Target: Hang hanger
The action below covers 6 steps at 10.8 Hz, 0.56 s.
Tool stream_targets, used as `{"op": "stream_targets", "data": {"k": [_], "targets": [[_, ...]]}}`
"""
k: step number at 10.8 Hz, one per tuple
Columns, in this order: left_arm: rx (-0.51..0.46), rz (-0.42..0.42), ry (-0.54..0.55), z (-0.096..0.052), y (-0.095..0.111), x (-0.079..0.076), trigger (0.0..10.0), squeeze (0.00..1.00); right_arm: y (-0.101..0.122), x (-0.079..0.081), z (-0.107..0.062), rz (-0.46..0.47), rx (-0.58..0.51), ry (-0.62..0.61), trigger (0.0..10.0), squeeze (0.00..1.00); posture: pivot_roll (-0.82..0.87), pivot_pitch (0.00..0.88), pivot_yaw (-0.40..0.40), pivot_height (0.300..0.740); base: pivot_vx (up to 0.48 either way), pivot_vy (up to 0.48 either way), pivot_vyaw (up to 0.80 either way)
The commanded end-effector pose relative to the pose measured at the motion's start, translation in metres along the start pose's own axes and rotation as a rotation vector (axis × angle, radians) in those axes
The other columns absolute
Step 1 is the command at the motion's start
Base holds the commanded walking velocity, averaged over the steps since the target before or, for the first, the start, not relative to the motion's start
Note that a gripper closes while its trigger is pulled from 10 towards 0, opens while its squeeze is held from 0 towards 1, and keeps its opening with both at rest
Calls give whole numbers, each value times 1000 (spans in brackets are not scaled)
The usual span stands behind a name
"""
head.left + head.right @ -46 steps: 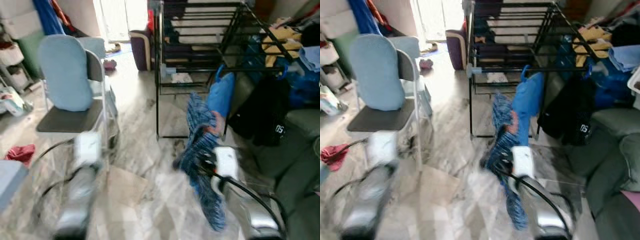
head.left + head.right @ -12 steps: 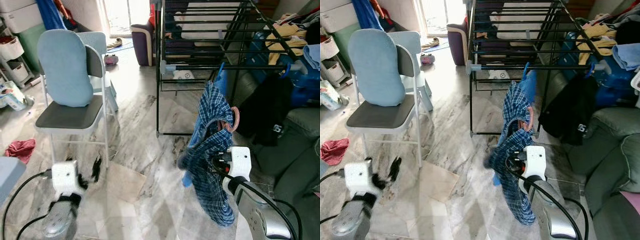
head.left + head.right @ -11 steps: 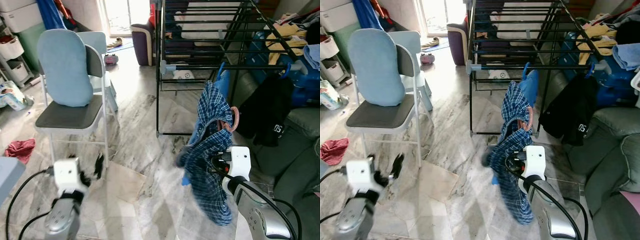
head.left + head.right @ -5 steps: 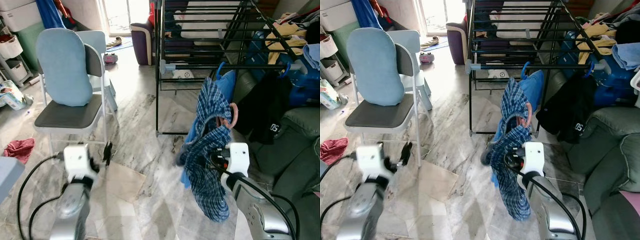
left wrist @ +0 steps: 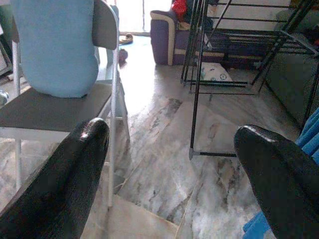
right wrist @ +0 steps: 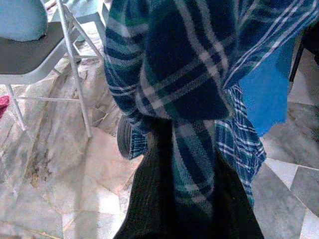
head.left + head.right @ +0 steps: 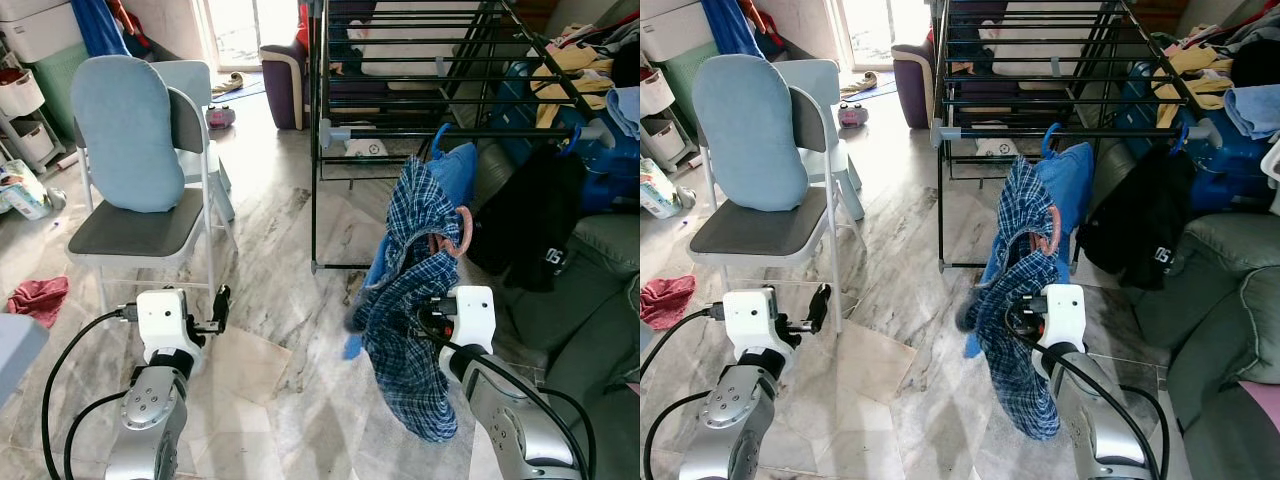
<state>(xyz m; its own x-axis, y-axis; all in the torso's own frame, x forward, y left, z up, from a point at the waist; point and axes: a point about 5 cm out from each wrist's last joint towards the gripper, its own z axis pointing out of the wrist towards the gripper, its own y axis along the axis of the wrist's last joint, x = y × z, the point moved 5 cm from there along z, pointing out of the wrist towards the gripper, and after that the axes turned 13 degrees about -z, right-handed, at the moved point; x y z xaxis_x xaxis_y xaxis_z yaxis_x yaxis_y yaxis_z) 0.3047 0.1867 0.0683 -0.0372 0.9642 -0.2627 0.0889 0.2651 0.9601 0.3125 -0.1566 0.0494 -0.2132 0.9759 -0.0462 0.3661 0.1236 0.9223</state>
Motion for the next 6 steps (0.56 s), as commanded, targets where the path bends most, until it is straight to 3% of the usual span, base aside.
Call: {"op": "stream_targets", "data": {"k": [1, 3, 4, 6], "targets": [[9, 5, 4, 0, 0, 0, 10000, 0, 11, -2, 1, -4, -41, -16, 10000, 0, -108, 0, 1, 740, 0, 0, 0], [25, 9, 2, -2, -3, 3, 10000, 0, 12, -4, 1, -4, -43, -21, 10000, 0, -108, 0, 2, 740, 0, 0, 0], [67, 25, -11, -12, -9, 15, 10000, 0, 3, -6, -2, -23, -13, -16, 10000, 0, -109, 0, 2, 740, 0, 0, 0], [97, 43, -26, -18, -13, 26, 10000, 0, -2, -15, -5, -36, -4, -42, 10000, 0, -108, 0, -3, 740, 0, 0, 0]]}}
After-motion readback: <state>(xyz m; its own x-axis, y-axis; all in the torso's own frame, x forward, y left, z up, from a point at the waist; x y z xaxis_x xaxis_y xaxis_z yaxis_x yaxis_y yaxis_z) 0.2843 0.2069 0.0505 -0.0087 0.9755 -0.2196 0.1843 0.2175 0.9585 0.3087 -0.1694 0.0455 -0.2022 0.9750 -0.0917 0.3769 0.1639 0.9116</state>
